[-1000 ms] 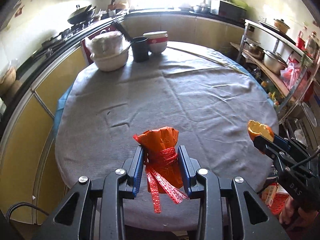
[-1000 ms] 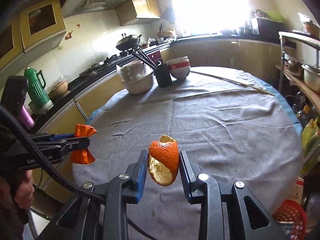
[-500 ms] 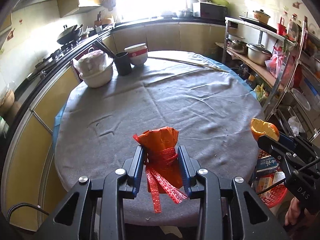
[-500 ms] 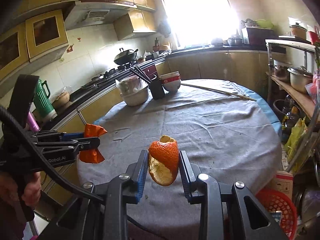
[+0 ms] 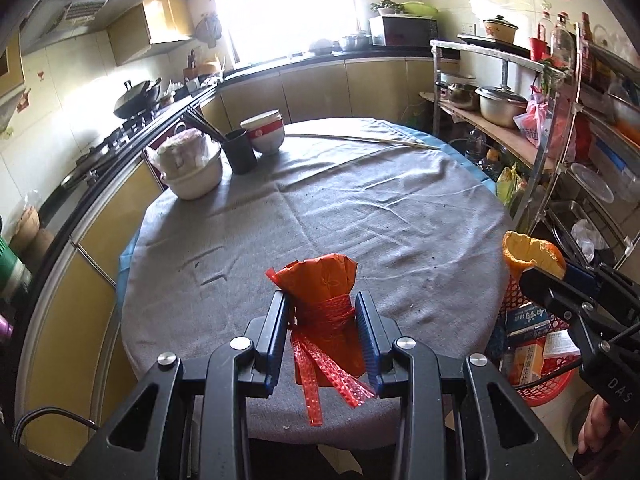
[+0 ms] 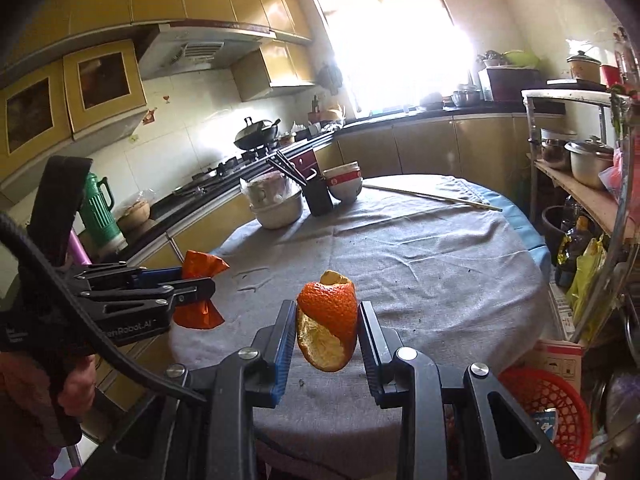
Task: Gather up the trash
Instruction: 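Lift the orange bag and orange peel and carry them toward the red basket, then bring the held orange bag and peel over the red basket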
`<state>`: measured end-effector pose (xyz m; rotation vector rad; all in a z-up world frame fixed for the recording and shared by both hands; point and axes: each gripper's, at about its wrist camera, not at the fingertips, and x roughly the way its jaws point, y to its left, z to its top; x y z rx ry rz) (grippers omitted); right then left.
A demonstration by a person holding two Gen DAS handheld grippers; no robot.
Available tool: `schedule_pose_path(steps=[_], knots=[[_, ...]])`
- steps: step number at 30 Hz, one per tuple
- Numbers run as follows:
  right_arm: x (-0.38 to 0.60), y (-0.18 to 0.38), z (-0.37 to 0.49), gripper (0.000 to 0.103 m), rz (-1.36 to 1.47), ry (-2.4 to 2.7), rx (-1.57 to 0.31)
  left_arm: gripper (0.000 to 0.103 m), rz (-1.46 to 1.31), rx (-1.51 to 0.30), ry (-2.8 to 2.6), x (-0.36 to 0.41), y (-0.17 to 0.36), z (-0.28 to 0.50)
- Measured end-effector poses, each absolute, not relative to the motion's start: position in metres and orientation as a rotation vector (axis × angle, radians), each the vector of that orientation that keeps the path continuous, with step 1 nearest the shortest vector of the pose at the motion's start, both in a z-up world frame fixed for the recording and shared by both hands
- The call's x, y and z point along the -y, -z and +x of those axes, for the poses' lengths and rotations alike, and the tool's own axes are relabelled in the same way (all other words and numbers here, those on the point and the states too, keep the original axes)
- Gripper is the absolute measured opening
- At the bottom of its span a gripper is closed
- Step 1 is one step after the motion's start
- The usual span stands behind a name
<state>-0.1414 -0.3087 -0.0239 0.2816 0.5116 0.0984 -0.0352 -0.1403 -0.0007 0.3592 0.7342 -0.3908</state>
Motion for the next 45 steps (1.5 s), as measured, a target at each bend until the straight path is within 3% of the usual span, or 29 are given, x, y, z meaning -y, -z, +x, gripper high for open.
schedule_pose_path(steps=[45], knots=[[0.325, -0.008, -0.255, 0.033, 0.317, -0.093, -0.353, 0.035, 0.419, -0.479, 0.378, 0.161, -0.050, -0.131]])
